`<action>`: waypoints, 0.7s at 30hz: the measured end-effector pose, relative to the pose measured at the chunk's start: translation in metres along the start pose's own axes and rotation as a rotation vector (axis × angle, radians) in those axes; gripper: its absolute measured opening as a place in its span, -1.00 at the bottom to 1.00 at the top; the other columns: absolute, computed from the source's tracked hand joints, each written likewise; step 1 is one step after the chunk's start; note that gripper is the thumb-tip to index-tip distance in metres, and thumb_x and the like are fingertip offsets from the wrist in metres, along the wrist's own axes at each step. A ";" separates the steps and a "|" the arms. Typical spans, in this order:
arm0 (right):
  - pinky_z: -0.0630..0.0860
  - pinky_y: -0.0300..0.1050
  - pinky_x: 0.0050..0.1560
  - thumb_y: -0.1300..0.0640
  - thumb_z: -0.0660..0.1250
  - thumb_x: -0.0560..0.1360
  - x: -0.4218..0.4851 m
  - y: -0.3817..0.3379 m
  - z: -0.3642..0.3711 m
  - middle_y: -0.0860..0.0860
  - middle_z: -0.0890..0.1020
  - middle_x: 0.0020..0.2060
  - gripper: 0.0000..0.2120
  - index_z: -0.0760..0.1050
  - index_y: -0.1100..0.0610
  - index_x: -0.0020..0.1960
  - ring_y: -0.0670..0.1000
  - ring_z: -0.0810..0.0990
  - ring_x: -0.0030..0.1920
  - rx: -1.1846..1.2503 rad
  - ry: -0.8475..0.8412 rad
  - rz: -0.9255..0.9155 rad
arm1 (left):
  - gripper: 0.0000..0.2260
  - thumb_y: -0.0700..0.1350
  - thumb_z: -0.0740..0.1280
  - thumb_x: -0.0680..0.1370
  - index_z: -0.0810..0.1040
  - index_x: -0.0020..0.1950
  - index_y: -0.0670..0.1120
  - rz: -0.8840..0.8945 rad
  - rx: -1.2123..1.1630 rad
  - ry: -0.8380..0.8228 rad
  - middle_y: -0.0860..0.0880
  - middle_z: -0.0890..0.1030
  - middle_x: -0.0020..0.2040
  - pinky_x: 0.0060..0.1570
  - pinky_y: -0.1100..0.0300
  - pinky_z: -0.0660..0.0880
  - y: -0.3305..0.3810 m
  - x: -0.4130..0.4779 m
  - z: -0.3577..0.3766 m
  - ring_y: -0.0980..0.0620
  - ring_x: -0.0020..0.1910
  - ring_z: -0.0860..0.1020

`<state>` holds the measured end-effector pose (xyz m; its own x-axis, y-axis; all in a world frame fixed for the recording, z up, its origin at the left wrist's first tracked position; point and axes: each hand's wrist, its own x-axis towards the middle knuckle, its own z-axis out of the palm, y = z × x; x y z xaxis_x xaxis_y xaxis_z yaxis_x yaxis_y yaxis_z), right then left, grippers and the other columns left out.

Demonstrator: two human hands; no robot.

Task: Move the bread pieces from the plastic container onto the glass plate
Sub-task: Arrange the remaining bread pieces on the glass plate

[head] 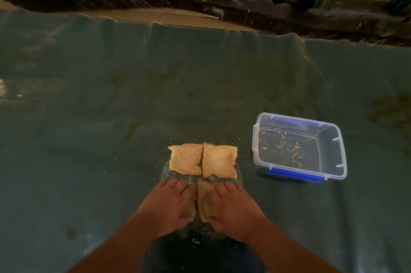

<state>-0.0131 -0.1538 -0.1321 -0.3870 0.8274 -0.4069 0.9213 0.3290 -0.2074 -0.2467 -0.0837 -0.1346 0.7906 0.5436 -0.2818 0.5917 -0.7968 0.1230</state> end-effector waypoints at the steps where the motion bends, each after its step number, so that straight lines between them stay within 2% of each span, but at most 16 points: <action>1: 0.38 0.22 0.34 -0.26 0.15 0.55 0.001 0.003 -0.001 0.16 0.45 0.29 -0.41 0.33 0.07 0.44 0.23 0.39 0.28 -0.002 0.008 0.009 | -0.34 0.38 0.25 0.41 0.50 0.31 -0.07 0.007 0.023 0.020 -0.11 0.64 0.19 0.05 -0.12 0.62 0.000 0.003 -0.002 -0.14 0.13 0.58; 3: 0.38 0.22 0.36 -0.20 0.19 0.56 0.003 0.008 -0.004 0.16 0.45 0.31 -0.46 0.32 0.03 0.45 0.23 0.37 0.32 -0.005 0.018 0.020 | -0.37 0.33 0.35 0.39 0.49 0.29 -0.07 0.005 0.046 0.059 -0.10 0.65 0.16 0.00 -0.09 0.63 0.001 0.008 -0.004 -0.13 0.09 0.59; 6: 0.37 0.24 0.39 -0.13 0.21 0.58 0.004 0.013 -0.006 0.19 0.42 0.37 -0.51 0.30 0.00 0.47 0.26 0.33 0.39 -0.027 0.027 0.033 | -0.33 0.26 0.47 0.35 0.45 0.33 -0.06 -0.041 0.028 0.080 -0.10 0.63 0.19 0.04 -0.10 0.62 0.002 0.011 -0.001 -0.14 0.14 0.57; 9: 0.38 0.24 0.37 -0.11 0.20 0.58 0.003 0.014 -0.004 0.19 0.42 0.39 -0.53 0.33 -0.02 0.46 0.25 0.34 0.38 -0.016 0.030 0.037 | -0.34 0.25 0.52 0.33 0.53 0.32 -0.05 -0.056 0.035 0.082 -0.11 0.64 0.20 0.06 -0.10 0.61 0.003 0.011 0.001 -0.15 0.16 0.57; 12: 0.37 0.24 0.37 -0.12 0.20 0.57 0.003 0.012 -0.003 0.19 0.43 0.38 -0.52 0.34 -0.03 0.45 0.25 0.35 0.38 -0.008 0.018 0.055 | -0.37 0.26 0.48 0.34 0.56 0.30 -0.05 -0.065 0.036 0.075 -0.11 0.64 0.22 0.08 -0.11 0.61 0.003 0.011 0.000 -0.15 0.17 0.57; 15: 0.30 0.27 0.43 -0.18 0.12 0.59 0.006 0.011 -0.004 0.21 0.38 0.45 -0.47 0.27 -0.02 0.51 0.29 0.30 0.45 0.006 0.074 0.093 | -0.43 0.29 0.34 0.41 0.52 0.32 0.00 -0.113 0.007 0.109 -0.11 0.62 0.27 0.15 -0.12 0.58 0.001 0.012 -0.001 -0.14 0.23 0.54; 16: 0.22 0.28 0.49 -0.21 0.06 0.61 0.007 0.009 -0.006 0.23 0.31 0.53 -0.42 0.18 -0.01 0.57 0.32 0.22 0.52 0.030 0.115 0.139 | -0.42 0.29 0.27 0.45 0.48 0.38 0.01 -0.156 -0.010 0.109 -0.12 0.57 0.35 0.24 -0.14 0.52 0.002 0.014 -0.004 -0.15 0.30 0.50; 18: -0.03 0.29 0.57 -0.26 -0.06 0.64 0.012 0.006 -0.010 0.21 -0.02 0.65 -0.32 -0.10 0.01 0.66 0.29 -0.10 0.62 0.085 0.190 0.225 | -0.34 0.31 0.15 0.53 0.32 0.54 -0.02 -0.248 -0.062 0.106 -0.13 0.33 0.57 0.46 -0.22 0.30 0.004 0.020 -0.011 -0.19 0.51 0.30; 19: -0.13 0.28 0.58 -0.28 -0.11 0.65 0.016 0.004 -0.011 0.18 -0.15 0.65 -0.29 -0.22 0.02 0.66 0.25 -0.24 0.62 0.090 0.212 0.242 | -0.30 0.33 0.10 0.56 0.22 0.60 -0.03 -0.274 -0.072 0.122 -0.12 0.19 0.62 0.51 -0.25 0.18 0.004 0.023 -0.012 -0.19 0.58 0.17; 21: -0.22 0.27 0.57 -0.33 -0.17 0.64 0.023 0.002 -0.011 0.17 -0.25 0.63 -0.26 -0.35 0.03 0.63 0.22 -0.36 0.59 0.077 0.205 0.263 | -0.27 0.37 -0.01 0.59 0.09 0.64 -0.02 -0.309 -0.066 0.142 -0.12 0.05 0.65 0.55 -0.26 0.03 0.003 0.028 -0.010 -0.17 0.62 0.00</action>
<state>-0.0191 -0.1291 -0.1318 -0.1138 0.9562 -0.2695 0.9799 0.0634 -0.1891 -0.2213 -0.0684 -0.1320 0.5838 0.7915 -0.1806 0.8118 -0.5726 0.1147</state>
